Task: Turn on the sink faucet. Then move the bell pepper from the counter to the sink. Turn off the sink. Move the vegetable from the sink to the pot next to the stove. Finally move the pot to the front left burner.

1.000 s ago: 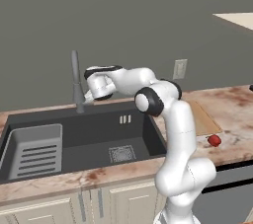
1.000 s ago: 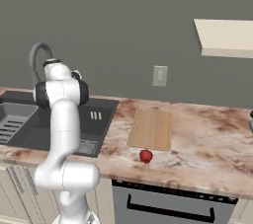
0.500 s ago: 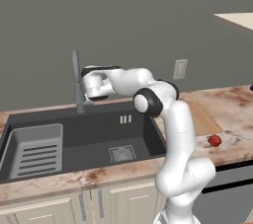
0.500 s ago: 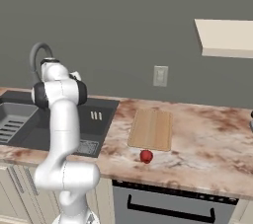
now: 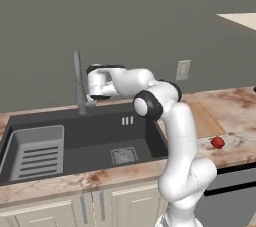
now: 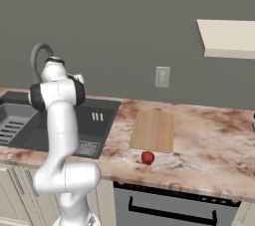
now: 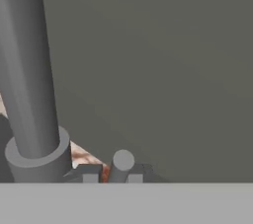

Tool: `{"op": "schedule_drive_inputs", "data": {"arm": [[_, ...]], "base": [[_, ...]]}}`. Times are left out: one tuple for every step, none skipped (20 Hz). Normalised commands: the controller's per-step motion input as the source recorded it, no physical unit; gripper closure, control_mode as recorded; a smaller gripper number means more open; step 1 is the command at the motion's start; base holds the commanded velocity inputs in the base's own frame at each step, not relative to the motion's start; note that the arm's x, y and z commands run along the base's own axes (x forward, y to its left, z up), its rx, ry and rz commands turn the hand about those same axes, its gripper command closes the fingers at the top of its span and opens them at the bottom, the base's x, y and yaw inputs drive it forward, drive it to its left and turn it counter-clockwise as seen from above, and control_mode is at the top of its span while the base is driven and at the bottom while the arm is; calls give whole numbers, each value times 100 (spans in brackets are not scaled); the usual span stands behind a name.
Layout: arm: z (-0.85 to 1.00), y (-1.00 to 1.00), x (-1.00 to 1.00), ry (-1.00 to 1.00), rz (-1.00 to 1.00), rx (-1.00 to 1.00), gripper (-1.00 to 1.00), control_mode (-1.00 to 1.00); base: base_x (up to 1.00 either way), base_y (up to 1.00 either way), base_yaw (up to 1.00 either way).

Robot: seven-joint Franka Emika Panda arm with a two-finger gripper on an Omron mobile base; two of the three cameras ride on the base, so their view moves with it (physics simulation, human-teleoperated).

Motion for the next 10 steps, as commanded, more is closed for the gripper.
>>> {"op": "schedule_drive_inputs", "data": {"arm": [[-25,-63,0,0,-3,9,100,-100],[-26,-63,0,0,-3,9,100,-100],[-27,-65,0,0,-3,9,100,-100],[-26,-66,0,0,-3,9,100,-100],[-27,-65,0,0,-3,9,100,-100],[-28,-64,0,0,-3,9,100,-100],[-28,-63,0,0,-2,9,100,-100],[-28,-64,0,0,-2,8,100,-100],[-29,-65,0,0,-1,9,100,-100],[-30,-64,0,0,-1,9,100,-100]], "base": [[0,0,0],[0,0,0],[0,0,0],[0,0,0],[0,0,0],[0,0,0],[0,0,0],[0,0,0],[0,0,0],[0,0,0]]}}
